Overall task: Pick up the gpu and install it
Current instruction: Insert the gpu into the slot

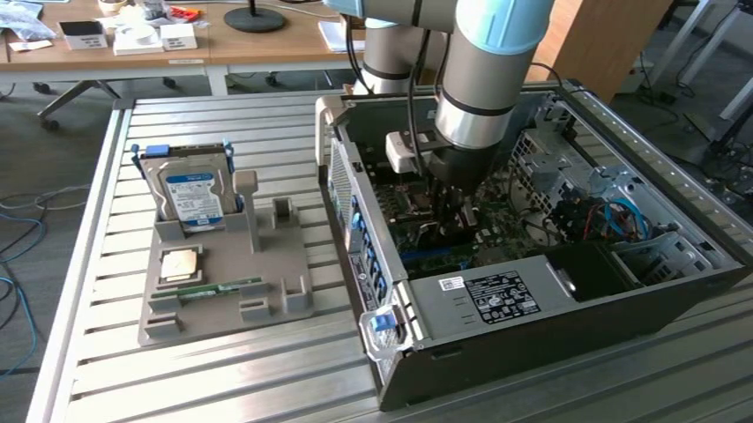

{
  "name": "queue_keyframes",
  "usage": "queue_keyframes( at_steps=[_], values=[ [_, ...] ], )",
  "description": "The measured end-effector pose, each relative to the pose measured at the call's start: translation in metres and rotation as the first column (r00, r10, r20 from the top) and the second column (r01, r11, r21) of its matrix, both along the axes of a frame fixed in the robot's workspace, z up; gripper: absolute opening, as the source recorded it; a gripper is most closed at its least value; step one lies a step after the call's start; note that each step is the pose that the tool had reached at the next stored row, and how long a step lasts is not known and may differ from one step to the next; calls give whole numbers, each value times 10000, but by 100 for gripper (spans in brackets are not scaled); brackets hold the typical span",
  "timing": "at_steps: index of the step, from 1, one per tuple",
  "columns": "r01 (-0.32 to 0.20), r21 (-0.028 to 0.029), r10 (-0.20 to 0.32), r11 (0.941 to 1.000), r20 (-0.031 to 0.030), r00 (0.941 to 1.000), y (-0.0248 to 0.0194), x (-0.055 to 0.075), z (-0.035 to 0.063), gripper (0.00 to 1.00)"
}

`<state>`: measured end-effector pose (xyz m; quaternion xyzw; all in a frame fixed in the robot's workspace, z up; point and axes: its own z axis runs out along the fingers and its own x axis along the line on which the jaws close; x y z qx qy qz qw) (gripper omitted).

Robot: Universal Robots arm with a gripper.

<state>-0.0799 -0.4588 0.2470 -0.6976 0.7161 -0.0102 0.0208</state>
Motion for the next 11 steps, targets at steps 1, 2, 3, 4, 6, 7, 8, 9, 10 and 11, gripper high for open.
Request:
queue_keyframes(
  at_steps=[1,2,3,4,6,7,8,9,10,11],
  values=[
    [0,0,0,10000,1,10000,0,0,-2,27],
    [-1,0,1,10000,1,10000,-1,0,-4,27],
    [-1,-1,1,10000,0,10000,-1,0,-5,27],
    [0,0,0,10000,1,10000,-1,0,-7,27],
    [-1,1,1,10000,1,10000,-3,-1,-12,27],
    [-2,1,2,10000,1,10000,-3,-2,-15,27],
    [-2,0,2,10000,1,10000,-4,-2,-18,27],
    [-1,-1,1,10000,1,10000,-4,-3,-18,27],
    [0,-2,0,10000,0,10000,-4,-4,-19,27],
    [-1,-1,1,10000,0,10000,-4,-4,-20,27]
  ],
)
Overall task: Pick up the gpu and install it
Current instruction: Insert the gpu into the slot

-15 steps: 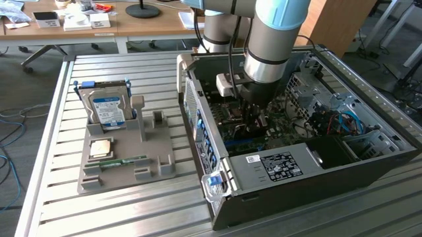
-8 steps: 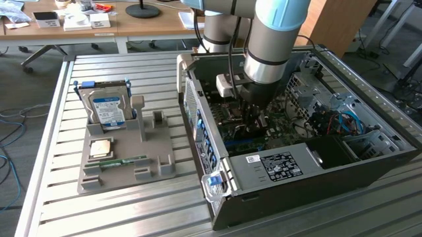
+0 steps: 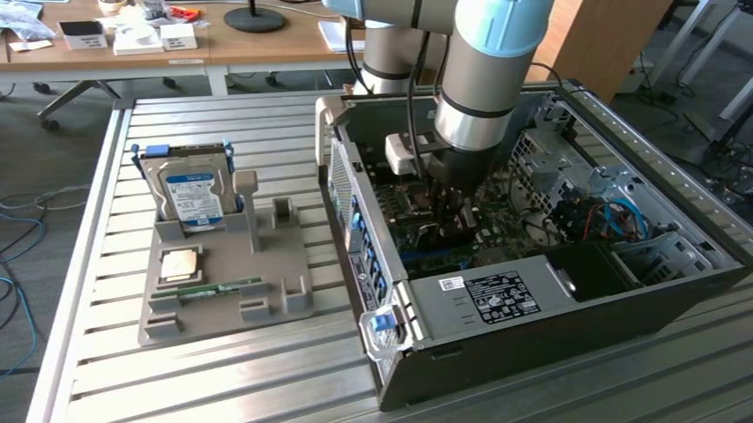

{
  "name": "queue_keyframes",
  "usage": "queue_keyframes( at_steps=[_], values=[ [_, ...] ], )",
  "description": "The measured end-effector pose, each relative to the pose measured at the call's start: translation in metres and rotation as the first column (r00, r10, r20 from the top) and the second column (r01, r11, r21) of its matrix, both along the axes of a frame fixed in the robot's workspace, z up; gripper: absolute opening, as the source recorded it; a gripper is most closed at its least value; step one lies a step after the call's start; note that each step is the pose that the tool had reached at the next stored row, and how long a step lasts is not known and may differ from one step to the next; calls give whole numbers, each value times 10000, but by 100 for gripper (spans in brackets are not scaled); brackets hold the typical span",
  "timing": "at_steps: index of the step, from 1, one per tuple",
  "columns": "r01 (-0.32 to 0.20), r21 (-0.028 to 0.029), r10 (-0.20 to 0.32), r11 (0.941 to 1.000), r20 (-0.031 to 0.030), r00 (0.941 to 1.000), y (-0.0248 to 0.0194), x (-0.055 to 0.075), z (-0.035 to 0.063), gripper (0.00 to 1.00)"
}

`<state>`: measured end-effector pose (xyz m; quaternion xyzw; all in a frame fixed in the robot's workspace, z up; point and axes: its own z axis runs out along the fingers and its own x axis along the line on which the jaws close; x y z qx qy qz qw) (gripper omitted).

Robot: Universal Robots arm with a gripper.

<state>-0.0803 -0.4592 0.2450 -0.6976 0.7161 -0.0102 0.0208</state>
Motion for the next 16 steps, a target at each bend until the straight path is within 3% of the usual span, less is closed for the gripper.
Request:
queue_keyframes(
  at_steps=[16],
  values=[
    [0,0,0,10000,0,10000,-2,-11,-32,27]
  ],
)
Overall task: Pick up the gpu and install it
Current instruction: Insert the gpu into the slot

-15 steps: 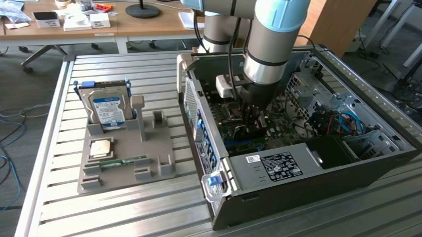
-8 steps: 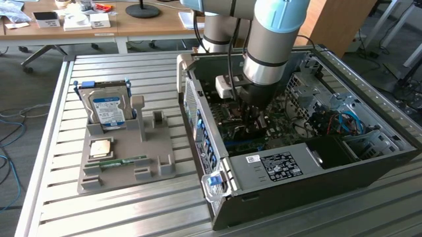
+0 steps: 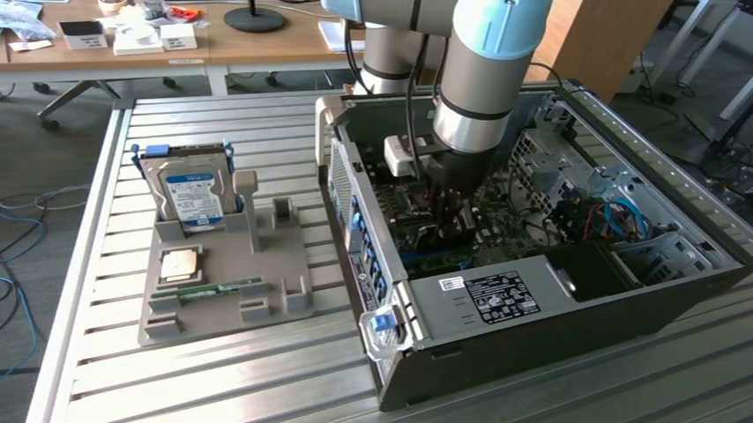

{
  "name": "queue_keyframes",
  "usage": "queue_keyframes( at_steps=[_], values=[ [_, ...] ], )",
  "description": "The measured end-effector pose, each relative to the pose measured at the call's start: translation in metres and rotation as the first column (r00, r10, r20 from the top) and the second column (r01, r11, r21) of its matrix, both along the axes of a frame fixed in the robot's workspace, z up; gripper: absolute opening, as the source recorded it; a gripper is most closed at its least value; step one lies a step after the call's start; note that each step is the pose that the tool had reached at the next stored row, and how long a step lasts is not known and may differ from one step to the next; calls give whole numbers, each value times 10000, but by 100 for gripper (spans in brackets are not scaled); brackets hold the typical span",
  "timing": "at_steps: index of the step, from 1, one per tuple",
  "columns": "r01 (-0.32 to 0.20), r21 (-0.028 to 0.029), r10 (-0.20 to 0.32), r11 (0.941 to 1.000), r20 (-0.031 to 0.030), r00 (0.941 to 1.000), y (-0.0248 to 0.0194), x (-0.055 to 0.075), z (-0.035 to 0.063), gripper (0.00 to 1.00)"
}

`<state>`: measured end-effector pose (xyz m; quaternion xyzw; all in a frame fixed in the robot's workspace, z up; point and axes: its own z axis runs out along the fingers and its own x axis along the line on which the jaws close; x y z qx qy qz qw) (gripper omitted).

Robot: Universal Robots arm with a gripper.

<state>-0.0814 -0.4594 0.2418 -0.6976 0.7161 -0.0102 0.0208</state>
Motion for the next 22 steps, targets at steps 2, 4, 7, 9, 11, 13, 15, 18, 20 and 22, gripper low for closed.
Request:
queue_keyframes(
  at_steps=[2,4,7,9,11,13,15,18,20,22],
  values=[
    [0,-1,0,10000,0,10000,0,0,-7,27],
    [0,-2,0,10000,-1,10000,0,0,-7,27],
    [0,0,0,10000,0,10000,0,0,-8,27],
    [0,0,0,10000,0,10000,0,0,-8,27],
    [0,0,0,10000,0,10000,0,0,-8,27],
    [1,1,-1,10000,0,10000,0,0,-8,27],
    [0,1,0,10000,1,10000,0,0,-8,27],
    [0,1,0,10000,0,10000,0,0,-8,27],
    [0,1,0,10000,0,10000,0,0,-11,27],
    [0,8,0,10000,4,10000,0,0,-20,27]
  ],
)
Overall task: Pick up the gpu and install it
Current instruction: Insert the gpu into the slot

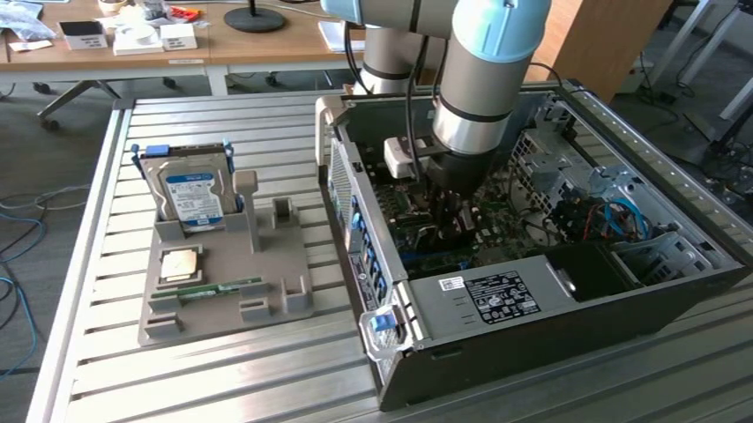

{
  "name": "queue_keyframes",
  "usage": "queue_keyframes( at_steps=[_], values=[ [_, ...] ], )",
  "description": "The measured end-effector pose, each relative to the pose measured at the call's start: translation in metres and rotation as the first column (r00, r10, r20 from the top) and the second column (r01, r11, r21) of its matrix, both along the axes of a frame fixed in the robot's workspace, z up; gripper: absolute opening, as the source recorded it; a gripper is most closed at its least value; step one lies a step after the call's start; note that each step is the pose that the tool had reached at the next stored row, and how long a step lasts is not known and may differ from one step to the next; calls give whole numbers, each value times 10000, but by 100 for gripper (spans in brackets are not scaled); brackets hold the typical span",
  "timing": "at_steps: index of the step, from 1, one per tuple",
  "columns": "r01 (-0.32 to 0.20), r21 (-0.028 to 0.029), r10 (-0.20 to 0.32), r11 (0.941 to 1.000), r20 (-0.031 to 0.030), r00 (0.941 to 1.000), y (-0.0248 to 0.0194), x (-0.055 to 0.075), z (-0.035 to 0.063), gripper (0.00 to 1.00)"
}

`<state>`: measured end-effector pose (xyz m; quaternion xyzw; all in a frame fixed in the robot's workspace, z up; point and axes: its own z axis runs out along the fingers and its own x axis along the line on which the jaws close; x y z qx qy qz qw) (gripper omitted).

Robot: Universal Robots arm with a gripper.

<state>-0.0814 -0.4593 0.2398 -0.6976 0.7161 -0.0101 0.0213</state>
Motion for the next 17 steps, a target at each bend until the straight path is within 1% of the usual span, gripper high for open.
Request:
queue_keyframes(
  at_steps=[12,17],
  values=[
    [-1,-11,1,10000,-6,10000,-1,-1,-3,27],
    [0,-7,0,10000,-4,10000,0,-2,-9,27]
  ],
)
